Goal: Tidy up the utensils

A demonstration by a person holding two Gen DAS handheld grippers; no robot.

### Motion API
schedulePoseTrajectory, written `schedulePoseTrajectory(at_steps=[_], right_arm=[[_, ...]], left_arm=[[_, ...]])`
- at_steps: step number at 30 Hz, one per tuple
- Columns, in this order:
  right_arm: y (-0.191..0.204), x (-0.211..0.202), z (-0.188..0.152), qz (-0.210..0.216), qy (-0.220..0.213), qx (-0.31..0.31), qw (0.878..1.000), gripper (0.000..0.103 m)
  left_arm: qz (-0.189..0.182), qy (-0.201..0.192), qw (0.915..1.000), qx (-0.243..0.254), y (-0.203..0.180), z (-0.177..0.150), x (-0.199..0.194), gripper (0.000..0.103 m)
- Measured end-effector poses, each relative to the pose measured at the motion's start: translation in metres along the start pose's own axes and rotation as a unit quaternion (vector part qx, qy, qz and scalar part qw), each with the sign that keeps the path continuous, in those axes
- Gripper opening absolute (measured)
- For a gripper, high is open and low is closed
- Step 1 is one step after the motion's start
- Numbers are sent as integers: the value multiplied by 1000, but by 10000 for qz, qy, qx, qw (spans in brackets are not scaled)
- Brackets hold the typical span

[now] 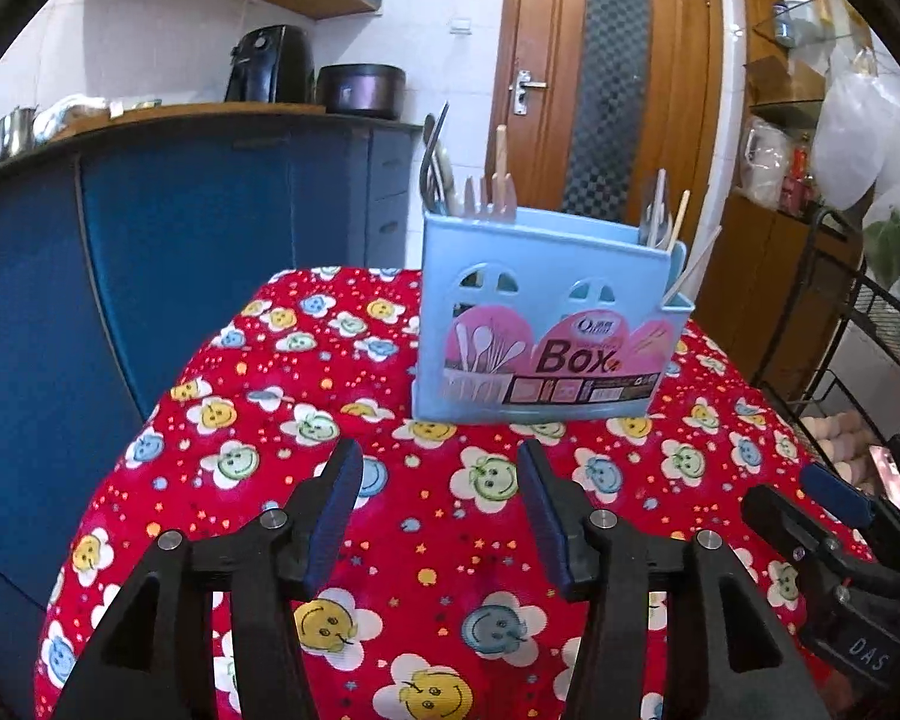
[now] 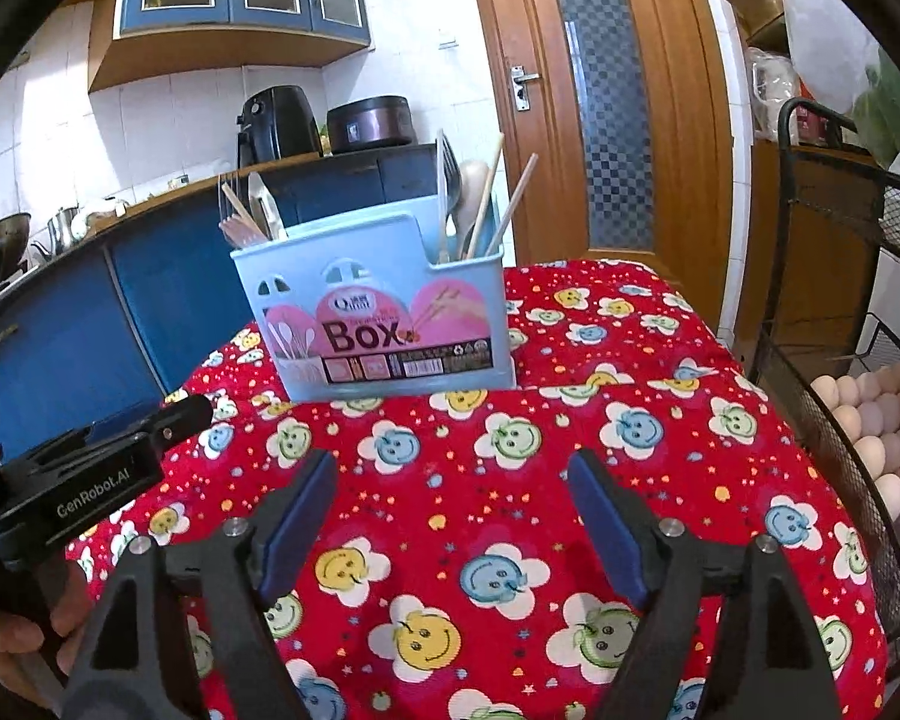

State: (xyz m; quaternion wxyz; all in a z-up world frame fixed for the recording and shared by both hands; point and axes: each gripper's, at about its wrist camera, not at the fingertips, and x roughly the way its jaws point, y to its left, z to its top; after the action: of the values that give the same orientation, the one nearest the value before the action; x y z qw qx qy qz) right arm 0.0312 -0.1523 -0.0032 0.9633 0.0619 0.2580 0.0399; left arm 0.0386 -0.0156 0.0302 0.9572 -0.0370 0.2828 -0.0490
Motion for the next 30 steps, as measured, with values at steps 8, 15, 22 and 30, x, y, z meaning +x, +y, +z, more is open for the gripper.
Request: schedulePoseTrajectory(at_steps=[8,15,22,30], right_arm=[[2,0,-4,-3,-55,-38,10000,83],[2,-1,-4,-35,-88,-29,10000,83],[0,-1,-4,-54,-62,-1,10000,83],[-1,-1,-4,-76,-52,8,10000,83]], left_arm=[[-13,28,9999,125,-5,-6,5,55],[26,19,9999,113,-5,-5,5,55],[3,-2,9999,115,-5,-6,3,55],[-46,-7,10000,81,-3,-6,3,55]])
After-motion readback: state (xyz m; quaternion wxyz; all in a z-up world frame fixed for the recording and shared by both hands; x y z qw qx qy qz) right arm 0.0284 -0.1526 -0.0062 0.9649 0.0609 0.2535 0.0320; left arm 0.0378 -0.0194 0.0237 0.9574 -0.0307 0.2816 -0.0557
